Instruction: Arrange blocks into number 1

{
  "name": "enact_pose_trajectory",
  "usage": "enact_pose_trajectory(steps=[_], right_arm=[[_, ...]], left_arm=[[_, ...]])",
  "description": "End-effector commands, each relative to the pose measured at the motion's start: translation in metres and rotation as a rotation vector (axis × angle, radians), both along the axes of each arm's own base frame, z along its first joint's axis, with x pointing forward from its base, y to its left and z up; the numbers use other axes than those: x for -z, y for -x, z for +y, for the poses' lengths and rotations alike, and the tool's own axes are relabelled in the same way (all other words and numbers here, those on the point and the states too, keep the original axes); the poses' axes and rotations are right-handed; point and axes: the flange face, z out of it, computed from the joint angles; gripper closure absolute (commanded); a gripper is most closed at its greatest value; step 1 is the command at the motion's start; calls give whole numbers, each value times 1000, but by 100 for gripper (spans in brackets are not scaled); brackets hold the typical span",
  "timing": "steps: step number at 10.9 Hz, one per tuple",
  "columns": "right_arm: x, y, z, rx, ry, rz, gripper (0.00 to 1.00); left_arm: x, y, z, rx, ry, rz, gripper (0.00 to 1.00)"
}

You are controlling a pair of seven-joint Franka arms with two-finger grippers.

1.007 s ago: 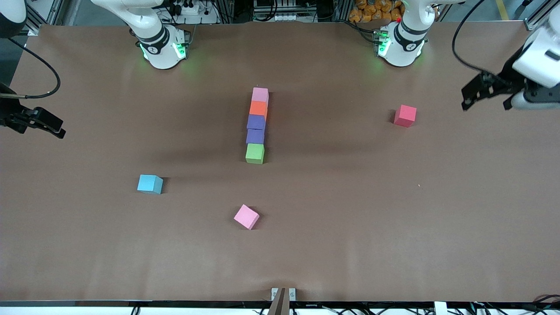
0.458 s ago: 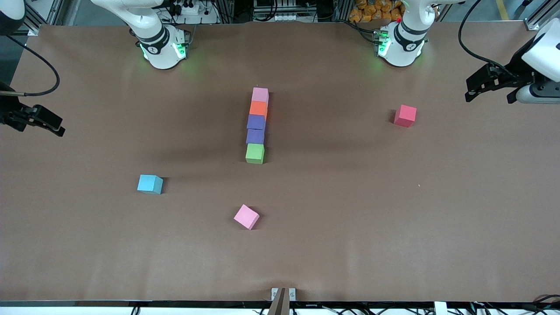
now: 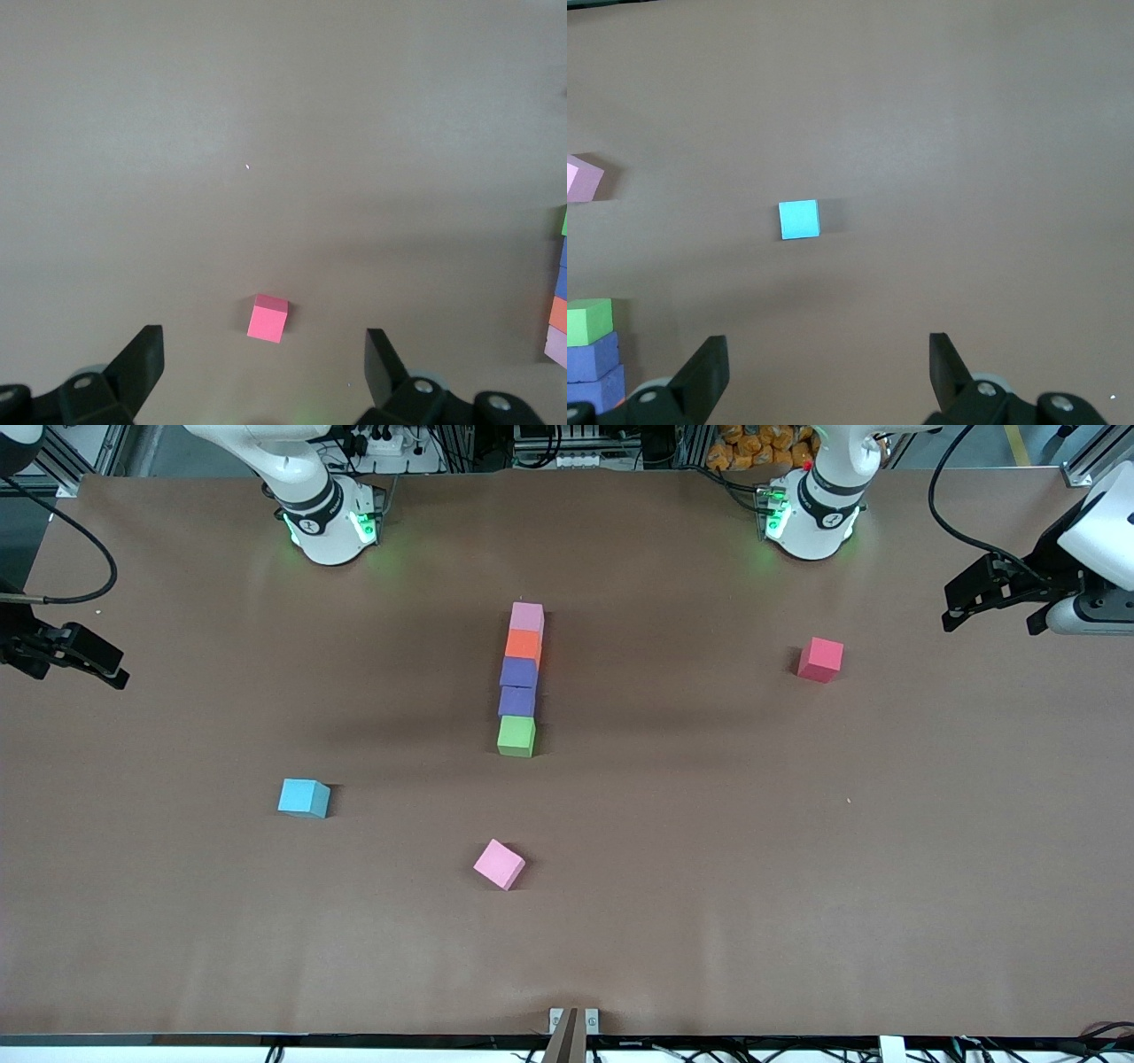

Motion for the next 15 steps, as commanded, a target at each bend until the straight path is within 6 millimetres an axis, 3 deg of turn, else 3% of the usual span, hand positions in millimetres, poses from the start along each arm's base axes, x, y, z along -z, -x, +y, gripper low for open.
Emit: enact_pose_trajectory(steps=[1,15], right_arm=[[-6,4,1,6,-20,0,0],[-6,4,1,6,-20,-1,0]], left_arm=[[-5,-1,-1,31,25,12,0],[0,-4,-1,21,46,23,0]])
